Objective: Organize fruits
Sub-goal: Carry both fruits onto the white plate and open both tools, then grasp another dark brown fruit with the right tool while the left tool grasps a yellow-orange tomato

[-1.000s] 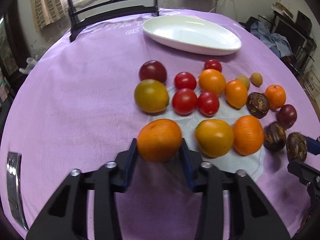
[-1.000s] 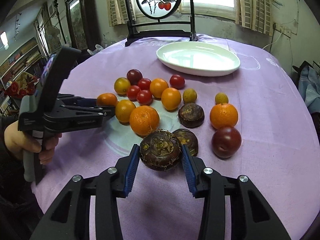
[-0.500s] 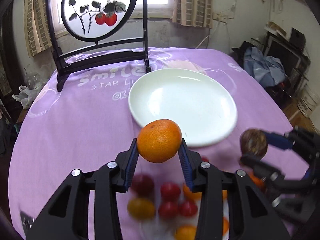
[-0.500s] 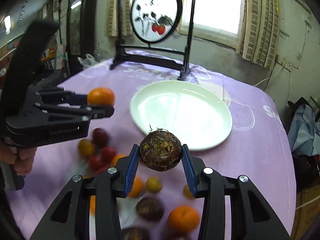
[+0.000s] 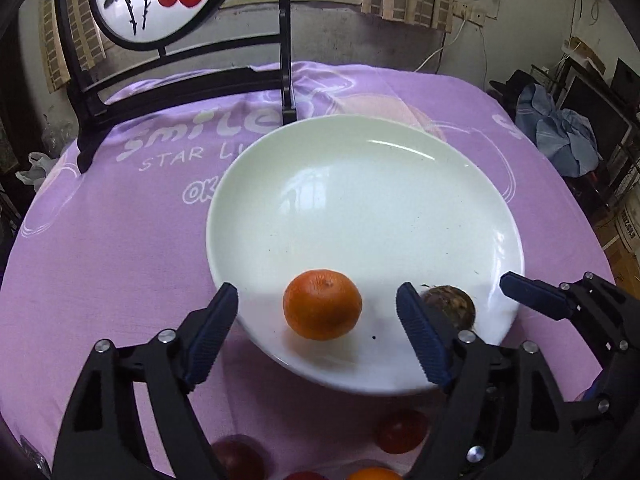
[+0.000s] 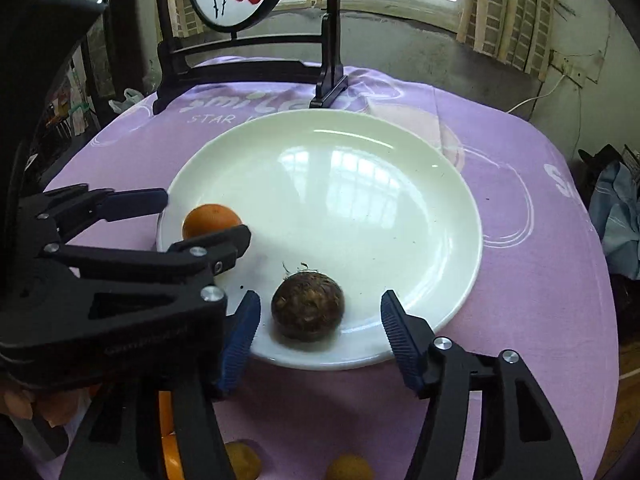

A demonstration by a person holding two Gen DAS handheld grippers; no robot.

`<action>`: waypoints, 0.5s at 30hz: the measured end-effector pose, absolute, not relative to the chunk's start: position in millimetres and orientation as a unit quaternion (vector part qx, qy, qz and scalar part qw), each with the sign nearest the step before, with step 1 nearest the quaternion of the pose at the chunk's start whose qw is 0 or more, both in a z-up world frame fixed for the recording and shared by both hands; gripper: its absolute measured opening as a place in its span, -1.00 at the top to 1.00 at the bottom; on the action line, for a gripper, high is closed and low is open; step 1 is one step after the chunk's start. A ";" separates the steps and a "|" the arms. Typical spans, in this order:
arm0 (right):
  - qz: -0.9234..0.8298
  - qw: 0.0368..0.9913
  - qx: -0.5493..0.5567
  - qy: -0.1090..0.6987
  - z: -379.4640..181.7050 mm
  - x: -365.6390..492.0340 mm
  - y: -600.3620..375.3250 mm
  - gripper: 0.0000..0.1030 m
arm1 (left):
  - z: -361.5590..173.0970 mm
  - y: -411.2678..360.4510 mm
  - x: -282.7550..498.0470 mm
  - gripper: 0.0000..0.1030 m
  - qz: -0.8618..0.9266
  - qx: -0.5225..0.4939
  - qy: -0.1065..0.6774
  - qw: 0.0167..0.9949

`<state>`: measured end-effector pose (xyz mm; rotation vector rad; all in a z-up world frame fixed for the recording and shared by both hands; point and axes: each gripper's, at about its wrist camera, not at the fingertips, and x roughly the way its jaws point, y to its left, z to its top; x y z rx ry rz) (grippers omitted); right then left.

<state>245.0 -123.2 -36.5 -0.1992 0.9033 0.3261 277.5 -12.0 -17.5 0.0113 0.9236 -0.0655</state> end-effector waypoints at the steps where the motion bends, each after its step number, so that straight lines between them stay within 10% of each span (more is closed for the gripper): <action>1: 0.158 0.881 -0.092 0.437 -35.0 241.1 -126.0 -0.25 | -12.1 -14.1 270.2 -0.58 -0.039 0.011 0.441 0.896; 15: 0.180 0.892 -0.060 0.411 -28.9 101.0 -166.6 -0.45 | 1.8 7.5 129.0 -0.85 -0.056 -0.005 0.410 0.911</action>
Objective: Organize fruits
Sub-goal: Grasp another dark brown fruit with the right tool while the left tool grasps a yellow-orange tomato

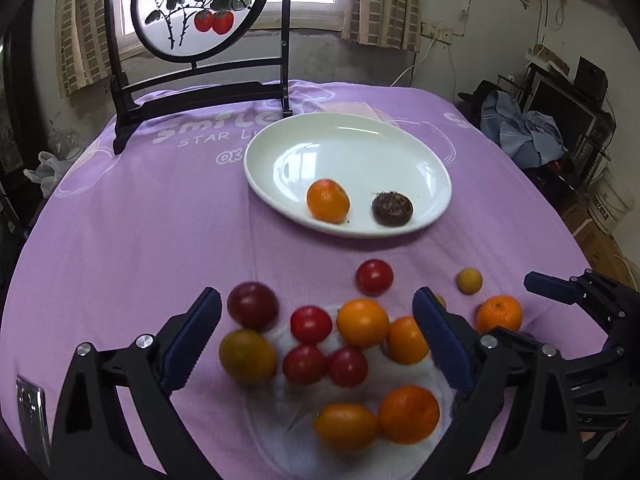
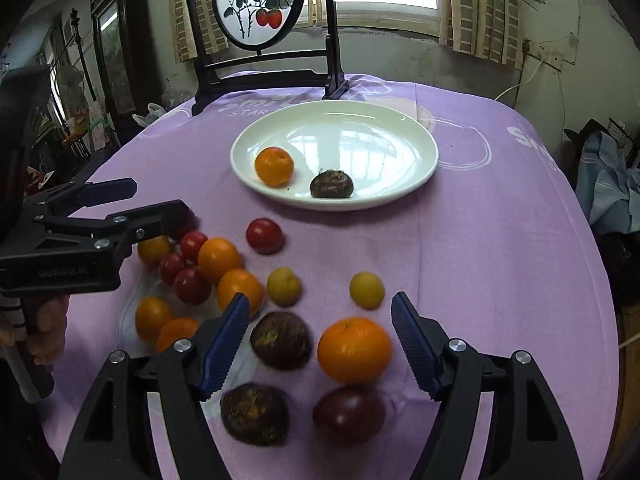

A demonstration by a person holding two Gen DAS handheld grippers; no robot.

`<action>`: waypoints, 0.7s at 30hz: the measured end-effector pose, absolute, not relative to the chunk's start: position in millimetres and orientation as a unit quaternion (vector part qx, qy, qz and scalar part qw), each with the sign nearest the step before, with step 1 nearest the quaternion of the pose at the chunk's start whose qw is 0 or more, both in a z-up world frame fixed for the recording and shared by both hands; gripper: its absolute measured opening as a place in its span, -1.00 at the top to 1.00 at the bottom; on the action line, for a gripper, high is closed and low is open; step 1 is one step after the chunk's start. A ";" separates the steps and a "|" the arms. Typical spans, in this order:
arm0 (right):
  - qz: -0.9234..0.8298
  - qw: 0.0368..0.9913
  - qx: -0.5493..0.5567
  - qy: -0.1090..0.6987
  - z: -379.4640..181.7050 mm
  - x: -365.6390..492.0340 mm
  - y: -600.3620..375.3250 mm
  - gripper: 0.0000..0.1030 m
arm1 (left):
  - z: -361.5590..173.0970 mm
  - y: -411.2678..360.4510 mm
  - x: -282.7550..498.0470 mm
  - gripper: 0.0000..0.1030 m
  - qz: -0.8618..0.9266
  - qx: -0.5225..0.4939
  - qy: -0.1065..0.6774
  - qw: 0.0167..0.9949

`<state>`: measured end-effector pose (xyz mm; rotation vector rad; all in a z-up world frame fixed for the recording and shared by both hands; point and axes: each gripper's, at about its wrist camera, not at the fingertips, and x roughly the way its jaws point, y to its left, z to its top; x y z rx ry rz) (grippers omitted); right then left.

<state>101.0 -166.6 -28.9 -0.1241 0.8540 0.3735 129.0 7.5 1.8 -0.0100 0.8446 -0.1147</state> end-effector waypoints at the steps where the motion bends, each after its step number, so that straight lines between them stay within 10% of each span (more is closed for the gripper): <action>1: 0.182 0.891 -0.059 0.412 -30.3 92.8 -167.6 -0.45 | -1.3 9.8 120.5 -0.86 -0.054 -0.009 0.412 0.910; 21: 0.209 0.877 -0.085 0.423 -48.9 20.5 -143.4 -0.49 | -24.2 32.9 93.1 -0.87 -0.079 -0.044 0.420 0.903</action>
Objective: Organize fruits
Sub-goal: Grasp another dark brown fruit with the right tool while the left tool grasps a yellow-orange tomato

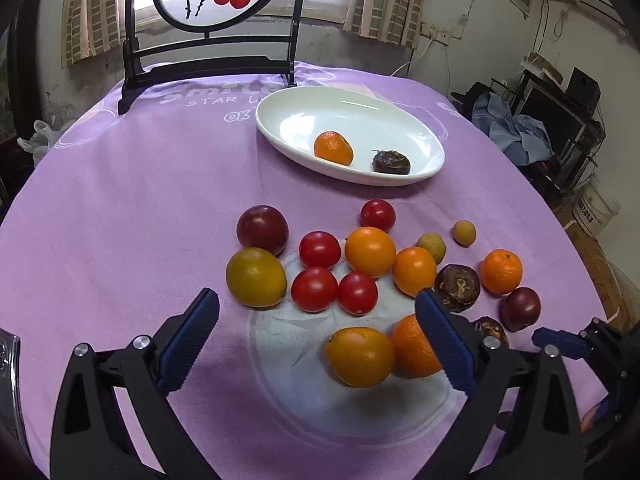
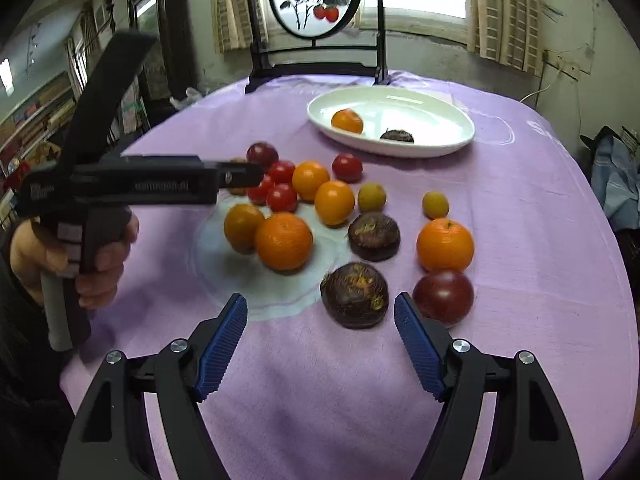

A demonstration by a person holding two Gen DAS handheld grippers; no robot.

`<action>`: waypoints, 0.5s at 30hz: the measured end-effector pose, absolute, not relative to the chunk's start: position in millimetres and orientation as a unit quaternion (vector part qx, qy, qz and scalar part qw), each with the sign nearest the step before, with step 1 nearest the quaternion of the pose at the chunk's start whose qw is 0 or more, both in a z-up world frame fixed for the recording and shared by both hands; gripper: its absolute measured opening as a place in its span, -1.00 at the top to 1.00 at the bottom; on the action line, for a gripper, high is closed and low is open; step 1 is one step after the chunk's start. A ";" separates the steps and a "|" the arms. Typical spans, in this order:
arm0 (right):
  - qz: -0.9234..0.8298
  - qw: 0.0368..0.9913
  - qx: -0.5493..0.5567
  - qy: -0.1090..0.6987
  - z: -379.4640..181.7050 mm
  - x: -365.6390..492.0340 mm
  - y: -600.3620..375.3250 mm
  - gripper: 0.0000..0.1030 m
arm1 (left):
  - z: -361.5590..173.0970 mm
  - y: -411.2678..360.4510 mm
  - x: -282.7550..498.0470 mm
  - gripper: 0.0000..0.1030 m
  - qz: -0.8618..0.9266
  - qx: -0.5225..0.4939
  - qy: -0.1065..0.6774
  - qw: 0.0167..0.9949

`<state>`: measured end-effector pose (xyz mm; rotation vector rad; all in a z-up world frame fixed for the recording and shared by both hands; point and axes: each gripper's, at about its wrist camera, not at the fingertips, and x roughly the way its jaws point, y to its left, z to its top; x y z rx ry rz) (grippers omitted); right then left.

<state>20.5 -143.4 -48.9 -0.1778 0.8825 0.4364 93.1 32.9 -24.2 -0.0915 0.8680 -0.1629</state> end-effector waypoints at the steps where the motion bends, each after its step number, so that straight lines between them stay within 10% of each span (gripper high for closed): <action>1: 0.203 0.874 -0.087 0.432 -52.5 23.0 -143.2 -0.49 | -24.4 33.4 93.2 -0.87 -0.078 -0.045 0.420 0.903; 8: 0.168 0.867 -0.076 0.462 -73.9 51.2 -140.0 -0.47 | -25.6 35.2 93.4 -0.87 -0.078 -0.049 0.423 0.901; 12: 0.139 0.877 -0.089 0.450 -73.7 58.3 -136.1 0.12 | -28.2 36.5 95.2 -0.87 -0.079 -0.050 0.429 0.898; 15: 0.154 0.878 -0.070 0.448 -72.8 54.8 -142.6 0.13 | -30.4 36.4 94.9 -0.88 -0.085 -0.052 0.437 0.894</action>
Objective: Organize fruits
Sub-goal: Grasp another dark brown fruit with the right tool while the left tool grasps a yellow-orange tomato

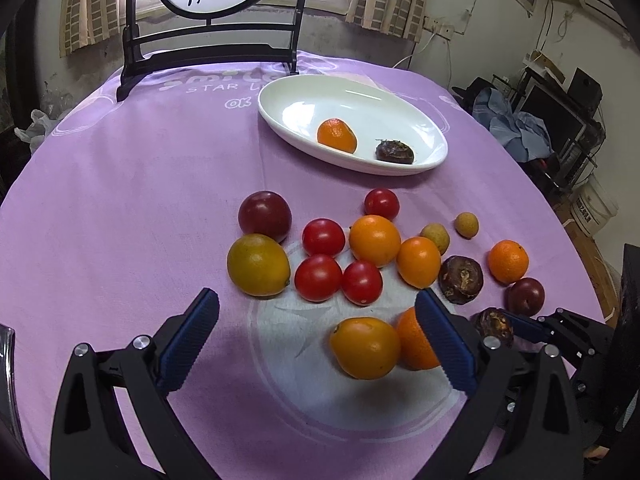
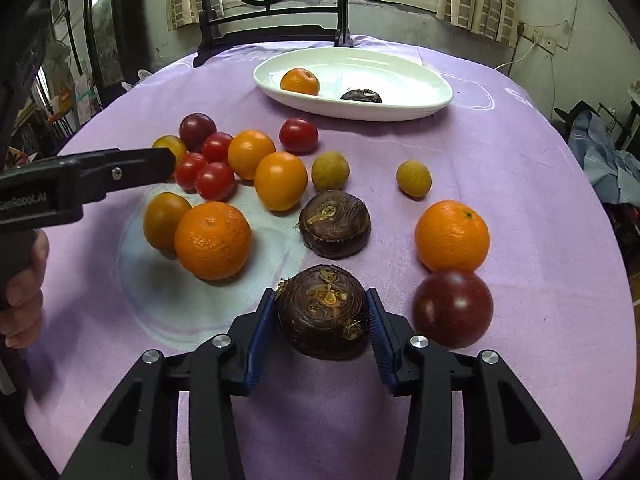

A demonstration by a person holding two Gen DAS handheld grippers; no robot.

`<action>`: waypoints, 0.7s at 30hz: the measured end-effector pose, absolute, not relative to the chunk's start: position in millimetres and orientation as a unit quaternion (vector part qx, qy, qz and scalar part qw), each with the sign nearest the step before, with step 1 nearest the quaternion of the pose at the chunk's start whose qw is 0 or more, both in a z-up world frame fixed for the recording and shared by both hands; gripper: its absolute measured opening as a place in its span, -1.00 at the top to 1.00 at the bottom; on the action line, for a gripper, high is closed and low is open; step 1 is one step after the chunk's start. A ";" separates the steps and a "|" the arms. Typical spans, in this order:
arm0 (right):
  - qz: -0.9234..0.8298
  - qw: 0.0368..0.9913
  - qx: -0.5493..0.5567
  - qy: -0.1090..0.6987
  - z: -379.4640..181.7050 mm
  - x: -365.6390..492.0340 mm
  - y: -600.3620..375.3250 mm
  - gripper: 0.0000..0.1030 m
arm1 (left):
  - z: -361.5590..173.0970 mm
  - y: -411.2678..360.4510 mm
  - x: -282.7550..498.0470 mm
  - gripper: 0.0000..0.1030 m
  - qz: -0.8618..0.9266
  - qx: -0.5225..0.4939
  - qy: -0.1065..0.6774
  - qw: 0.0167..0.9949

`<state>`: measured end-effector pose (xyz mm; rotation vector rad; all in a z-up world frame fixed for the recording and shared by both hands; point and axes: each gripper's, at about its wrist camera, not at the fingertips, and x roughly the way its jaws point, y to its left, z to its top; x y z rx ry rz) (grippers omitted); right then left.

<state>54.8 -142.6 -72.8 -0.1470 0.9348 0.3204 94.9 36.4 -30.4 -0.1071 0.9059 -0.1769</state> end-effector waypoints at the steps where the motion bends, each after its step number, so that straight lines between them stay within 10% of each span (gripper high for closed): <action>1: 0.160 0.878 -0.061 0.447 -71.9 53.2 -145.7 0.13 | -31.5 36.0 93.7 -0.87 -0.089 -0.051 0.438 0.893; 21: 0.231 0.876 0.004 0.424 -61.8 34.4 -163.9 0.13 | -63.1 15.9 72.3 -0.87 -0.094 0.046 0.486 0.867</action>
